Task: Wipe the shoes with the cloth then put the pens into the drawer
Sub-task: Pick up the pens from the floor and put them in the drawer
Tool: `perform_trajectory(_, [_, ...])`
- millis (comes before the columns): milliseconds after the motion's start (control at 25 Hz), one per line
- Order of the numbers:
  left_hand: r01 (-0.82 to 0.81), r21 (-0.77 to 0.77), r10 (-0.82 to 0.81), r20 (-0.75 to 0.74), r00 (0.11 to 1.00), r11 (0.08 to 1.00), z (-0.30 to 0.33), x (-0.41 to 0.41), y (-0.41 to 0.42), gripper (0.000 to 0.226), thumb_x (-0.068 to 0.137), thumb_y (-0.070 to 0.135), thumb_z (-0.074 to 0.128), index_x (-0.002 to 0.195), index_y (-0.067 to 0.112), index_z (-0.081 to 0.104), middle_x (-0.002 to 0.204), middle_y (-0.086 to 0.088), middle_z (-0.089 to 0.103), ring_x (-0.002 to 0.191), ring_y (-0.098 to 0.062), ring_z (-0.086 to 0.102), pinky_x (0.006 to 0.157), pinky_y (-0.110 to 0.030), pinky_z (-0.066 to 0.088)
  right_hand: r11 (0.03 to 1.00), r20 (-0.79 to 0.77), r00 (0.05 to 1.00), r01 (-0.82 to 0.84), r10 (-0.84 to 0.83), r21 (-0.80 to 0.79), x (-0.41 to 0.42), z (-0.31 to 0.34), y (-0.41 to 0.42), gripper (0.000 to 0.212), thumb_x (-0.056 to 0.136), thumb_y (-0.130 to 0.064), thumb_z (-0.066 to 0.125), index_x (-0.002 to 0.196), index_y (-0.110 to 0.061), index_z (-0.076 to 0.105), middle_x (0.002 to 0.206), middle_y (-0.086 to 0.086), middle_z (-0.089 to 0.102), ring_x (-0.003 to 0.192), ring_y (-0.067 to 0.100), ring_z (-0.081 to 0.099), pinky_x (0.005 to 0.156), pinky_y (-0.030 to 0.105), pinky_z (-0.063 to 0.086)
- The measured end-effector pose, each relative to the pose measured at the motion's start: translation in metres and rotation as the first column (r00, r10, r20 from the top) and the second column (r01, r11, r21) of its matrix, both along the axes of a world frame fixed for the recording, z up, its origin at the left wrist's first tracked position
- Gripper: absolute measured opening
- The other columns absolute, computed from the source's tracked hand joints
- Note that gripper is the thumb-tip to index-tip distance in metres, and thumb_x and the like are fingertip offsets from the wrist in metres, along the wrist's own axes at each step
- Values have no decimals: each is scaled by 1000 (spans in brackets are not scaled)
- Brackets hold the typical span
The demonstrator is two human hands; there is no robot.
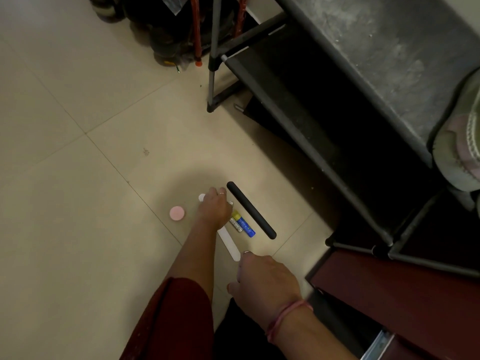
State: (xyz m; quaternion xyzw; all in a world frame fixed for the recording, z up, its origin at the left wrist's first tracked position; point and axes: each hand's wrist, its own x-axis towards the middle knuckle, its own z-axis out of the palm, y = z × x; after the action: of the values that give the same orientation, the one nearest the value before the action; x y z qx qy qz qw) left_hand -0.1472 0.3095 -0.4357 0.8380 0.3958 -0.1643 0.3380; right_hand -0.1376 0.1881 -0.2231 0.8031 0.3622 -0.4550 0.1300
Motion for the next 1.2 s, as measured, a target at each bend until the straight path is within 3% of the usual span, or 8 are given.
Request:
perform_trajectory(120, [351,151,-305,-263,915,924,-7,10,5,49,101,18,36,149,19,25,133,-16,39,118,-30,46,89,-37,44,1000,-10,1000,-23,23,-14,1,-3,-1,41,96,-27,50,132,-8,43,122,12,57,106,26,58,80,33,45])
perform_trajectory(360, [502,241,-396,-378,837,830,-15,8,5,38,101,14,36,139,12,38,133,-12,42,119,-26,48,86,-34,46,999,9,999,-34,34,-32,-4,-7,-4,33,99,-17,44,130,-5,44,121,15,57,110,31,57,77,34,44])
perform_trajectory(480, [268,160,-253,-110,961,950,-20,-3,6,25,99,19,43,117,4,52,116,-13,49,105,-28,52,78,-32,45,999,8,1000,-24,24,-26,-2,-2,-4,33,96,-17,50,127,-7,46,120,13,57,110,31,57,69,31,37])
perform_trajectory(560, [-114,-209,152,173,973,971,-10,-15,9,12,95,20,50,93,9,55,92,-6,52,86,-24,51,64,-26,38,999,-7,1000,-22,21,-24,-1,2,-4,34,94,-18,52,126,-7,47,122,13,56,111,31,56,69,29,33])
perform_trajectory(720, [-313,-887,780,79,621,339,29,-40,-9,18,100,11,39,91,16,54,88,0,70,79,-10,61,59,-26,34,999,23,999,-41,41,-15,-4,3,-4,35,97,-17,48,129,-6,45,122,13,56,111,31,56,77,33,43])
perform_trajectory(840, [-154,-965,841,98,532,210,39,-51,-25,24,94,3,44,84,14,62,97,-7,71,81,-13,65,56,-24,35,999,17,999,-44,44,-11,-4,4,-4,32,96,-19,49,126,-8,47,119,11,58,108,30,58,70,31,37])
perform_trajectory(1080, [-465,-840,908,74,412,280,23,-50,-48,23,84,37,68,72,18,68,68,2,55,61,-10,46,55,-24,33,998,10,998,-61,61,-17,-2,6,-4,31,96,-20,48,125,-8,48,118,12,58,106,30,59,70,32,38])
perform_trajectory(1200, [-633,-411,742,197,640,656,2,-38,-54,19,89,38,65,85,19,68,73,4,58,70,-13,57,63,-27,39,996,-16,997,-80,80,-28,1,9,-1,30,97,-19,46,123,-6,49,119,12,58,108,29,58,76,32,41])
